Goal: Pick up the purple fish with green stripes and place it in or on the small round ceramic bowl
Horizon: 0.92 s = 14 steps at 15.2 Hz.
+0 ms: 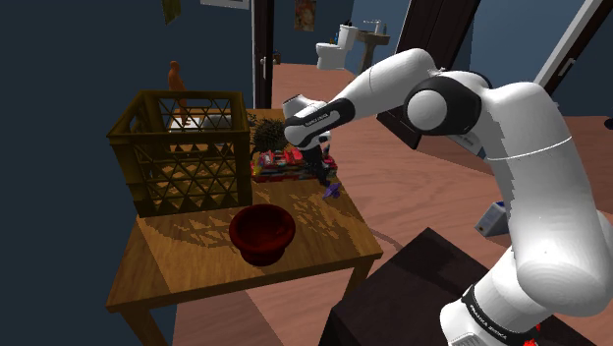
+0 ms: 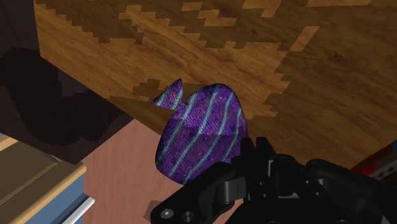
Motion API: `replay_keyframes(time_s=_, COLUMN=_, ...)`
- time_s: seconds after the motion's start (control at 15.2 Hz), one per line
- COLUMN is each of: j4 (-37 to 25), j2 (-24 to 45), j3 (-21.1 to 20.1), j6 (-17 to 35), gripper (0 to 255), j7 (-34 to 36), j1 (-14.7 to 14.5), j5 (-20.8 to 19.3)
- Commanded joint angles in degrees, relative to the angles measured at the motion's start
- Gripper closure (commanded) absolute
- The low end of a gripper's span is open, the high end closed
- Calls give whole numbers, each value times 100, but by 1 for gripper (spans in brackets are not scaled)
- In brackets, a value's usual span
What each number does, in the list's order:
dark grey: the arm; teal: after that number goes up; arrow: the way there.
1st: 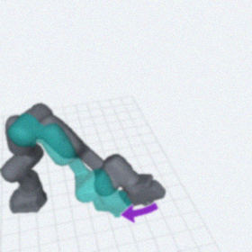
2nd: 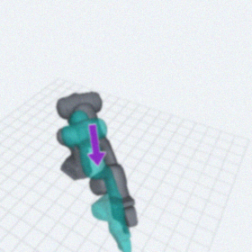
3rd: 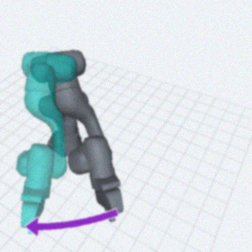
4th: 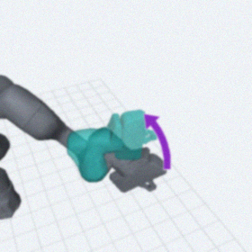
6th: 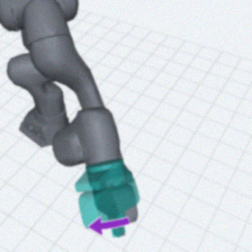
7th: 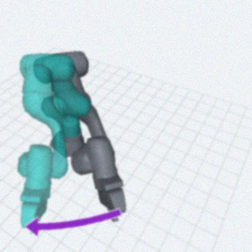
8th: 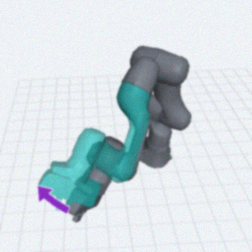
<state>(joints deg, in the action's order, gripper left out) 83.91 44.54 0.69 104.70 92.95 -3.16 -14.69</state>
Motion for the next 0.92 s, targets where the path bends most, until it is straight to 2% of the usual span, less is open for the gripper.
replay_keyframes(time_s=0.0, j4=9, j2=7, j3=1, j6=4, gripper=255, j7=2, j1=1, j5=1)
replay_keyframes(time_s=0.13, j4=-124, j2=101, j3=-4, j6=-40, gripper=255, j7=8, j1=-14, j5=7)
replay_keyframes(time_s=0.86, j4=-174, j2=-390, j3=-11, j6=-568, gripper=255, j7=-115, j1=-25, j5=33)
